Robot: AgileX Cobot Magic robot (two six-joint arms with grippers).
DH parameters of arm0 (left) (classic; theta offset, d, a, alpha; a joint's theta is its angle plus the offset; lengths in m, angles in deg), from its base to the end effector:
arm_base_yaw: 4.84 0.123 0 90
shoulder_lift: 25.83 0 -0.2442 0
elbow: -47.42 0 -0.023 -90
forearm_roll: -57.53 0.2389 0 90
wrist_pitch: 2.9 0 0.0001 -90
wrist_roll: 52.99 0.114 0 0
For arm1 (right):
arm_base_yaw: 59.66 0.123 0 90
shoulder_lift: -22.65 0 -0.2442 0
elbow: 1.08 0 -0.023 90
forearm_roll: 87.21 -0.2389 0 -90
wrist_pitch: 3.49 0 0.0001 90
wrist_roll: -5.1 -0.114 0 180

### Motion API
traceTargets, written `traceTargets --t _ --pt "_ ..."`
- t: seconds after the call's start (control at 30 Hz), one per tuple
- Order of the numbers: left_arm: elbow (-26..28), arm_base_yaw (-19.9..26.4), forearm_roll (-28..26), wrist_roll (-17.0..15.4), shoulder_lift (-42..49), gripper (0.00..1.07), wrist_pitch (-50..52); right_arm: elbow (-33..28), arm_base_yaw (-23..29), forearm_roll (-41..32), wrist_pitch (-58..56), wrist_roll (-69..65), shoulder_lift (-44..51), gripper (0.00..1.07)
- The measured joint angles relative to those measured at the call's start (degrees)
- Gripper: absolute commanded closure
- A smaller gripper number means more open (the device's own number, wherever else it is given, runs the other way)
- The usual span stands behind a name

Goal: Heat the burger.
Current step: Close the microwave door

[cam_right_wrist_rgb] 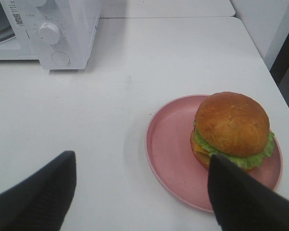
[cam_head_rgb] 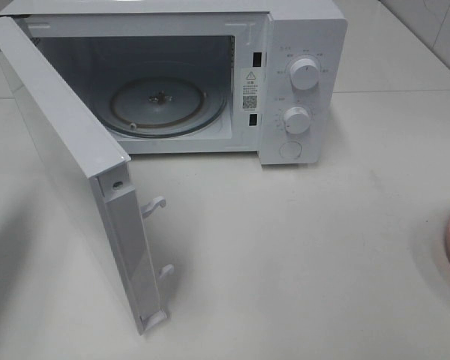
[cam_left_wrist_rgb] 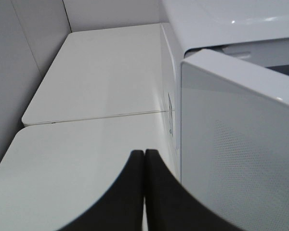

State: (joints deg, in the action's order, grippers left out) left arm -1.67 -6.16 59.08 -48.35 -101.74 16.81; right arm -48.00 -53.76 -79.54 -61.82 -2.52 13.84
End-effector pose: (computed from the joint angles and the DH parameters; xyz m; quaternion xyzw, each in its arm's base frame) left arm 0.2593 -0.0070 0.2115 0.0542 0.7931 0.0217 0.6063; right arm 0.0478 -0.0081 0.2681 0.0141 0.8370 -0.0025 0.5471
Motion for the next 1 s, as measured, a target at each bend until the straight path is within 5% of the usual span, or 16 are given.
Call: traceTargets --t 0.27,0.43,1.0 --pt "-3.21 0.00 1.09 -0.06 -8.71 1.07 14.44 0.00 0.00 0.00 0.00 0.00 0.00 0.34" --pt "-3.32 0.00 6.30 -0.92 -14.04 1.07 21.89 0.00 0.00 0.00 0.00 0.00 0.00 0.34" --pt "-1.60 0.00 19.77 -10.14 -22.00 1.07 27.22 0.00 0.00 0.00 0.00 0.00 0.00 0.34"
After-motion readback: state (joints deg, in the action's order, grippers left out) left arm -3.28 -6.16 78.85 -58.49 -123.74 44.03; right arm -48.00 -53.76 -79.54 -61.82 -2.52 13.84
